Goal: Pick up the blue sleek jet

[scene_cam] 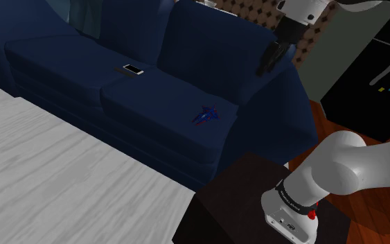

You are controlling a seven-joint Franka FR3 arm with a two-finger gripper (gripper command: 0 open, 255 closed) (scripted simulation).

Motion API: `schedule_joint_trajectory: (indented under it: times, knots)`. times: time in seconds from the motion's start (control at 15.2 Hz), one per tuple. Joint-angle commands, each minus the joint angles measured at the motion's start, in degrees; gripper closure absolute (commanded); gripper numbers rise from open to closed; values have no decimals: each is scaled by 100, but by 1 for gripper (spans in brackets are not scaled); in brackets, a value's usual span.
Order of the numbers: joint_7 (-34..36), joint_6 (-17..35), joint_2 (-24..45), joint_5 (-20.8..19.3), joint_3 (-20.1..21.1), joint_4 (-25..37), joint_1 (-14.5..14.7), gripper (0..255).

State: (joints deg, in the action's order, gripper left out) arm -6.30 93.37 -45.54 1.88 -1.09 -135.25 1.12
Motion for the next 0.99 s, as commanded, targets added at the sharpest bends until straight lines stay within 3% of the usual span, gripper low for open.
schedule_joint_trajectory:
  times: [0.0, 0.46, 0.92]
  knots:
    - [0, 0, 0, 0, 0, 0, 0, 0]
    - [-567, 1244, 519, -354, -413, -751, -150, 0]
    - [-1114, 2581, 1479, -645, -856, -1129, -297, 0]
